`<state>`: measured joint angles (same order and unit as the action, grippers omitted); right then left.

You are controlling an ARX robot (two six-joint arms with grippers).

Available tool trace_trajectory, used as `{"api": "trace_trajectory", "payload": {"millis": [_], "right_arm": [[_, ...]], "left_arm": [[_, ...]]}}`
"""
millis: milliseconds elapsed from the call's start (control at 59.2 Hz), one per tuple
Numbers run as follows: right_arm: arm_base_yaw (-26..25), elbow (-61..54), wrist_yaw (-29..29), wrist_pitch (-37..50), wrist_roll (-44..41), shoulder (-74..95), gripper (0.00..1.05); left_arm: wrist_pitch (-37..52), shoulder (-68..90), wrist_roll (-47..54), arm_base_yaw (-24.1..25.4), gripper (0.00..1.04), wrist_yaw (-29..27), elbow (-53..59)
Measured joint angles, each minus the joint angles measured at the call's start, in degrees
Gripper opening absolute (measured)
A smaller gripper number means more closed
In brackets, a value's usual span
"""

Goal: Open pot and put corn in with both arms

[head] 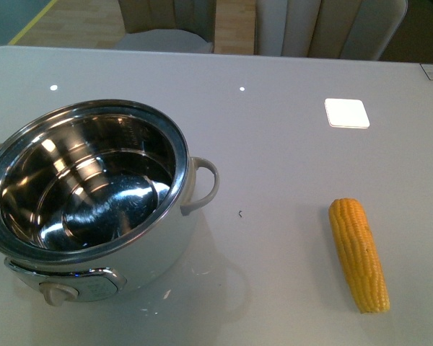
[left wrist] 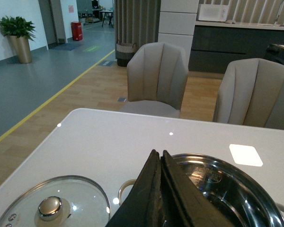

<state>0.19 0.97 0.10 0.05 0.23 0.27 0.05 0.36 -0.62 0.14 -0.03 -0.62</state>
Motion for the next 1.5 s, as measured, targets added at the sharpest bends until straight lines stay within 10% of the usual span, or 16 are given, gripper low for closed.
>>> {"api": "trace_trajectory", "payload": {"millis": [439, 676, 845, 1504], "right_arm": [[0.0, 0.0, 0.0, 0.0, 0.0, 0.0, 0.96], [0.0, 0.17, -0.02, -0.48, 0.07, 0.35, 0.96], [1.99, 11.43, 0.98, -30.42, 7.15, 25.22, 0.96], [13.6, 25.97, 6.12, 13.03, 11.13, 91.6, 0.96]], "left_arm": [[-0.02, 0.0, 0.02, 0.0, 0.99, 0.0, 0.0], [-0.02, 0.0, 0.13, 0.0, 0.98, 0.0, 0.0], [-0.04, -0.04, 0.13, 0.0, 0.98, 0.0, 0.0], [-0.04, -0.04, 0.15, 0.0, 0.98, 0.02, 0.0]]}}
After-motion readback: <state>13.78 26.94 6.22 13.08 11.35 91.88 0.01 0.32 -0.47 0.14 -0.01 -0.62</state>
